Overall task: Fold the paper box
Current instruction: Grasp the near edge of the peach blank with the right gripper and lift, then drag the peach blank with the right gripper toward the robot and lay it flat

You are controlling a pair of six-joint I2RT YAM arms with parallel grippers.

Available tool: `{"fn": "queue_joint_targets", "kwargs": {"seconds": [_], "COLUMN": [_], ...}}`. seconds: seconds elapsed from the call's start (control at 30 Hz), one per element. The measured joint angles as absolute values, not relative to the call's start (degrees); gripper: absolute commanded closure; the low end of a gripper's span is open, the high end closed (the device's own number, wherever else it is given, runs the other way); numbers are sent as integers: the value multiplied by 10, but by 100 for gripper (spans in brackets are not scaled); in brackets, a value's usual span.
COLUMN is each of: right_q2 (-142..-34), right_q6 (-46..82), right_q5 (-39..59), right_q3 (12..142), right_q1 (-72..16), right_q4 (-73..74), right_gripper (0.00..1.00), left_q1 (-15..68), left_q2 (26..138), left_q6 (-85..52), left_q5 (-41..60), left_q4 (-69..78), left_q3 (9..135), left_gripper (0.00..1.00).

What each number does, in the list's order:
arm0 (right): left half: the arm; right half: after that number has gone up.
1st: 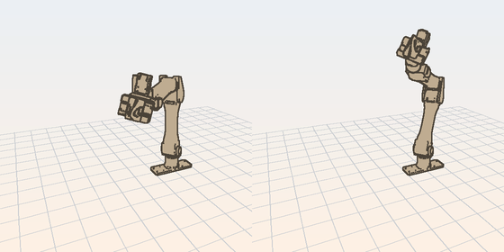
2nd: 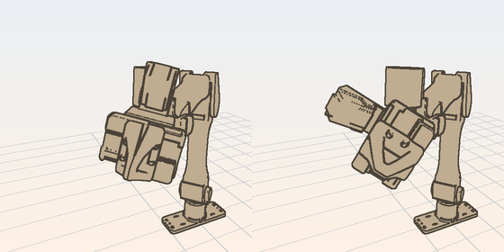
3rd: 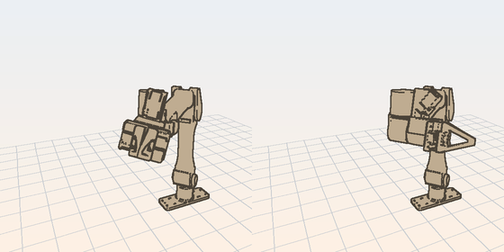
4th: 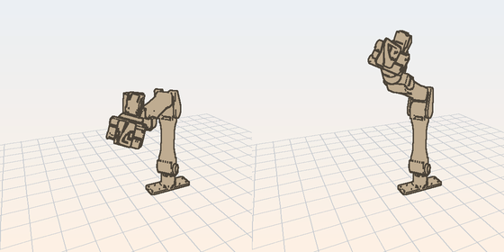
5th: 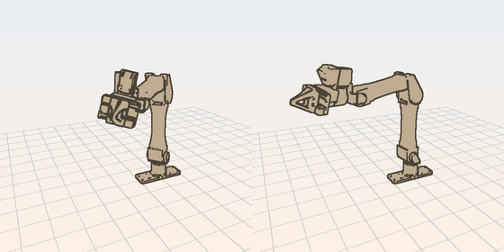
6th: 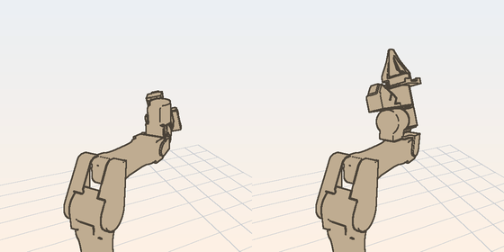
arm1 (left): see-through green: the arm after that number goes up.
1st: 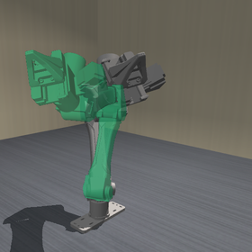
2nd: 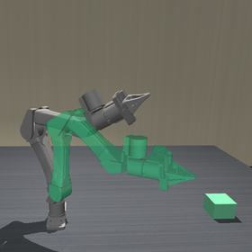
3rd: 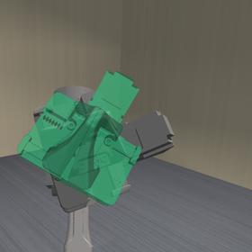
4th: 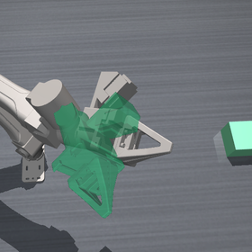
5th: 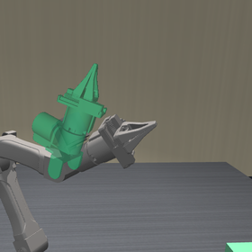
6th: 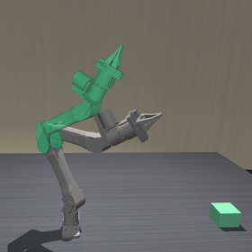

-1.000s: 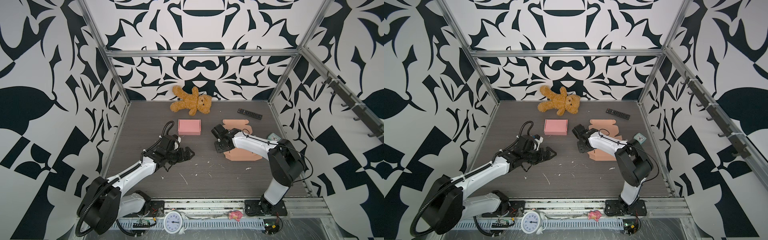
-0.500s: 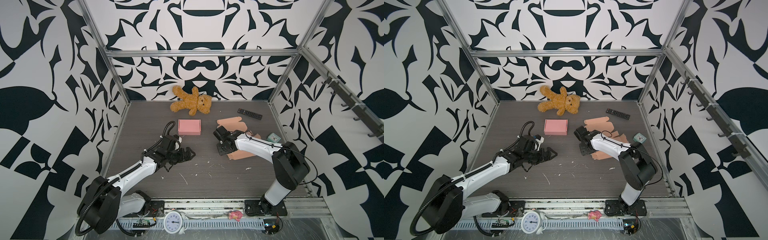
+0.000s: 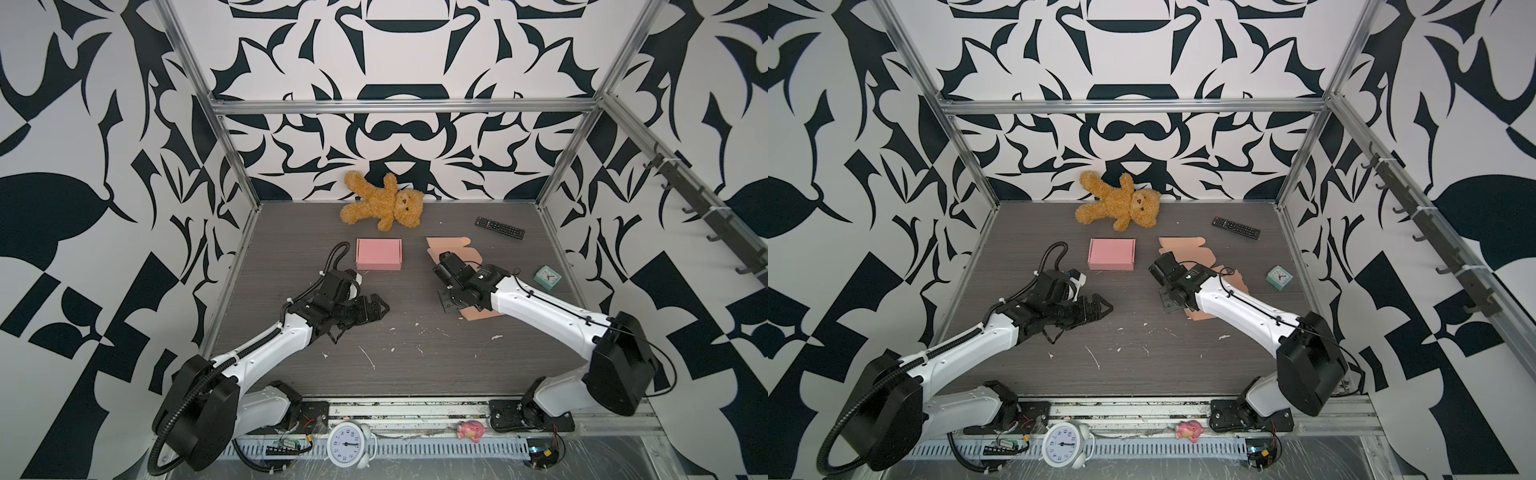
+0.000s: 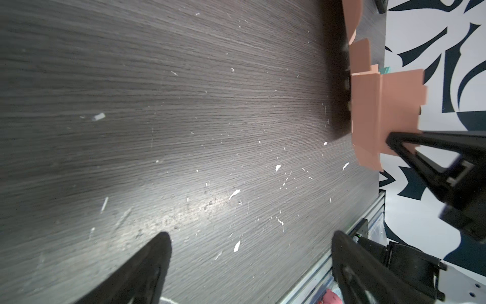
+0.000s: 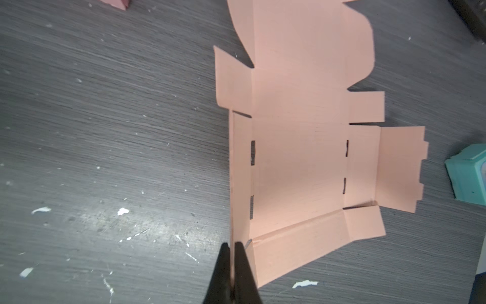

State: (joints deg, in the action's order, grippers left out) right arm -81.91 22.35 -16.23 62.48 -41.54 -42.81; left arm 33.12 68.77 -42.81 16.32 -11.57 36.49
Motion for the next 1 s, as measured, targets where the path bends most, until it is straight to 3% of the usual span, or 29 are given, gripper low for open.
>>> {"fn": "queue_joint_targets", "kwargs": {"seconds": [0.27, 1.0], "right_q2": [-727, -627], "right_q6": [227, 139], "right_q5": [-170, -208], "right_q3": [602, 507], "right_q1": [-452, -591], "right_q4": [-421, -306], "right_gripper": [100, 100], "left_q1": [306, 75], "left_q2": [683, 618], "left_q6": [-428, -418], "left_q5": [153, 261], "left_q4": [-136, -202], "left_q3": [382, 400], "left_gripper": [5, 5]}}
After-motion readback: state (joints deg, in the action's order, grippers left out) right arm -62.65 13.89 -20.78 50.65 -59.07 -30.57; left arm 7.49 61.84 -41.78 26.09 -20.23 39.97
